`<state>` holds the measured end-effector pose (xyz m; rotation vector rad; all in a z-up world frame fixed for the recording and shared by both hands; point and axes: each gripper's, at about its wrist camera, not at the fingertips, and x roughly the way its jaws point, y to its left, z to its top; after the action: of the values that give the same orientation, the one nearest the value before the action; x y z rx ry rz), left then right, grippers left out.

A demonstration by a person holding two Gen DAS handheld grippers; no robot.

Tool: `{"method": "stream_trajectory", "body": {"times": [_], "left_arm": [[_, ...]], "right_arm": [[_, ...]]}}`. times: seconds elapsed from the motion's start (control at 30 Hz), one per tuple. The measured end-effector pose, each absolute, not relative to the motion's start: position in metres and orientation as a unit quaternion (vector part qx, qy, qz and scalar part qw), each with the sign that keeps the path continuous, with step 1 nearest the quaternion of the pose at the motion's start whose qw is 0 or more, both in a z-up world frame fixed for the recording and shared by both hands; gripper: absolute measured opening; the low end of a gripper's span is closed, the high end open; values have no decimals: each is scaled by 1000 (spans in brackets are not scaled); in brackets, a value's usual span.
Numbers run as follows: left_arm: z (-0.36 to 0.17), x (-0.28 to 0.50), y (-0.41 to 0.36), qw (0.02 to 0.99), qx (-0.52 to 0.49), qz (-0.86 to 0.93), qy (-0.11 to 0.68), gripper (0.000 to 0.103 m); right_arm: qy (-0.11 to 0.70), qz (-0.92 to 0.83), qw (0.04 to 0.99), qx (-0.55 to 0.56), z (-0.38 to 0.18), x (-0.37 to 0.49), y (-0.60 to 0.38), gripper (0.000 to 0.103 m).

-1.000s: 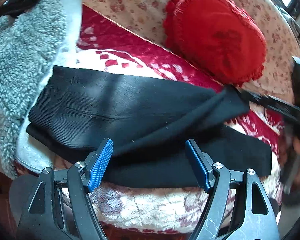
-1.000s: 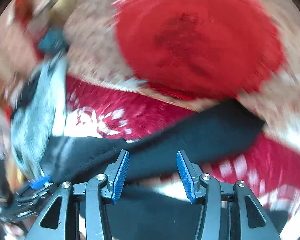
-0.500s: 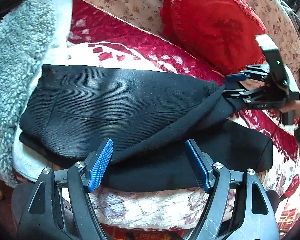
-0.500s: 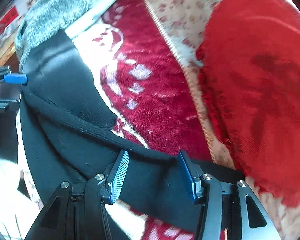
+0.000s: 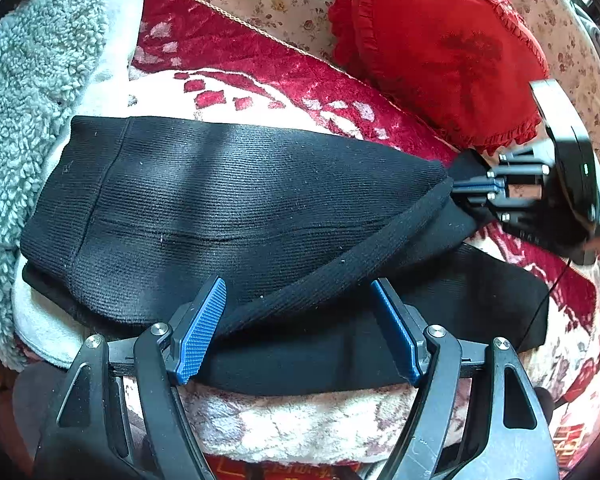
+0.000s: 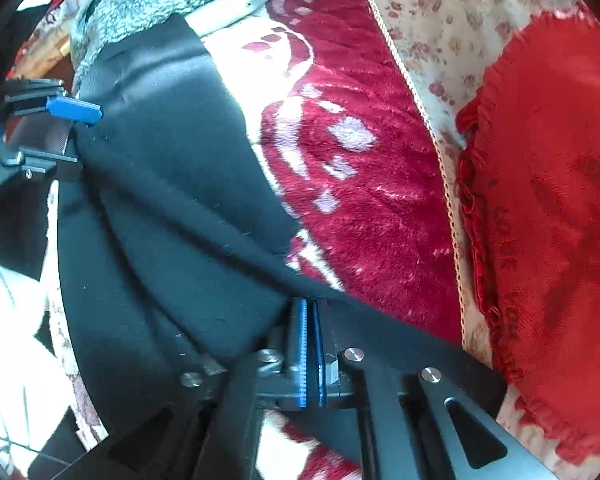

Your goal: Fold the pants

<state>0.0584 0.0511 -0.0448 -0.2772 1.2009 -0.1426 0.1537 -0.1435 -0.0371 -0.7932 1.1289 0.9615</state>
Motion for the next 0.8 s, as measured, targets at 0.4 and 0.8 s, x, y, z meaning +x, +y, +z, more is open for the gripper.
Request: {"method": "stream_trajectory", "body": {"times": [0.4, 0.8], "left_arm": [[-44, 76, 2, 843, -59, -93, 526, 76], [-51, 61, -49, 843, 34, -182, 505, 12]], "right_arm": [[533, 361, 742, -187, -36, 114, -193, 4], [524, 262, 809, 47, 13, 140, -273, 30]]}}
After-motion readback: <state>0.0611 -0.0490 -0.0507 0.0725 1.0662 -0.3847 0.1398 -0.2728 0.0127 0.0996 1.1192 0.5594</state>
